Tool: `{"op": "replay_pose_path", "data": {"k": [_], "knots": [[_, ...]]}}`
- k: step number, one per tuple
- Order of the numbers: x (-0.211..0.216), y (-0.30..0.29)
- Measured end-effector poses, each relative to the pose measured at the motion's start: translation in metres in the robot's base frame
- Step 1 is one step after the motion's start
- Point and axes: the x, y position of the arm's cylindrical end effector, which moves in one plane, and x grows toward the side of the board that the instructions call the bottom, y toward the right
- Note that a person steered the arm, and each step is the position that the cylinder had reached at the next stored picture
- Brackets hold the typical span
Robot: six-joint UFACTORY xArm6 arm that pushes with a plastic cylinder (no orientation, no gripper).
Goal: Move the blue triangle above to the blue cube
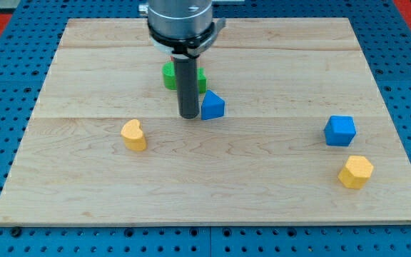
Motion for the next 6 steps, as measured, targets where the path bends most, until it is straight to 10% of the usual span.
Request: {"op": "replay_pose_path", "data": {"k": [2,4,6], "knots": [[0.000,0.069],[-0.018,0.000],[-0.027,0.099]]}}
